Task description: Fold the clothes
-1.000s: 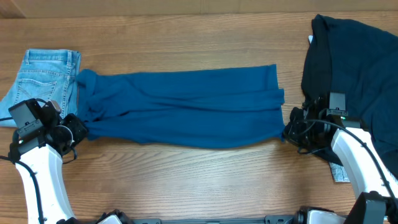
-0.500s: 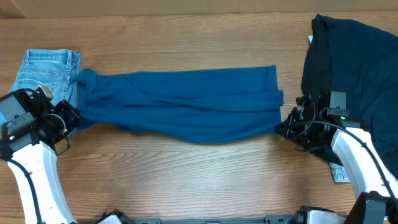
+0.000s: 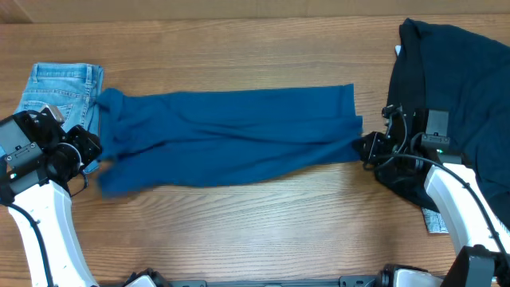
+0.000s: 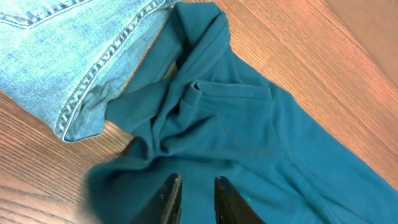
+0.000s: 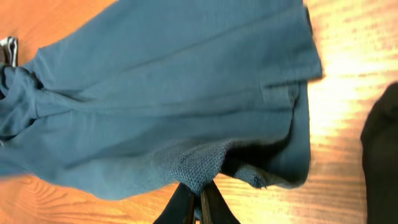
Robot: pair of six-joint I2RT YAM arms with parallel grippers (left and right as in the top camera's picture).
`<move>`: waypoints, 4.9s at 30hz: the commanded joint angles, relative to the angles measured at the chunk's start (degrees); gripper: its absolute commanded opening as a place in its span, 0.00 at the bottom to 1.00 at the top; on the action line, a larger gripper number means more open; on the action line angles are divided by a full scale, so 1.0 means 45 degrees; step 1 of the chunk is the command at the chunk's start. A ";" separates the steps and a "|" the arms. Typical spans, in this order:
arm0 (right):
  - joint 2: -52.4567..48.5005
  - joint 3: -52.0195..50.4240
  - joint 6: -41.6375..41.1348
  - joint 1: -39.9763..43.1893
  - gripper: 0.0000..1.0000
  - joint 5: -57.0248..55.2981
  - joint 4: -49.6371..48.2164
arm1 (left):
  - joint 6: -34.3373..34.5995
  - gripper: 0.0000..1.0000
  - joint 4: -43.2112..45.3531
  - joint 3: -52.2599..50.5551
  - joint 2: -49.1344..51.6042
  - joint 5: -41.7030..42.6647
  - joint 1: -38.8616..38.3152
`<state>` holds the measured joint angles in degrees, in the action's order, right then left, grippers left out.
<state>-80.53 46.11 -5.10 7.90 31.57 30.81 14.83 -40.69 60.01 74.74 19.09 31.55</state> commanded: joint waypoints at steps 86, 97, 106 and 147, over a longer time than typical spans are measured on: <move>-0.1817 0.0272 -0.1253 0.0107 0.04 -0.3152 -0.2807 | 0.1379 0.04 0.4512 -0.1132 0.1933 -0.0627 -0.0631; -0.1865 0.0272 -0.1253 0.0107 0.15 -0.3152 -0.3521 | 0.1375 0.06 0.6300 -0.1132 0.4041 -0.0729 -0.2016; -0.2229 0.0272 -0.1253 0.0107 0.54 -0.3079 -0.3944 | 0.1370 0.09 0.6363 -0.1132 0.5202 -0.1472 -0.2113; -0.5372 0.0272 -0.0525 -0.0097 0.06 -0.1005 -0.5115 | 0.0078 0.69 0.2812 -0.1127 0.2929 -0.0753 -0.2089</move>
<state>-103.42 47.16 -7.88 7.77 28.25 6.81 18.13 -23.86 53.78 93.89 19.53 22.20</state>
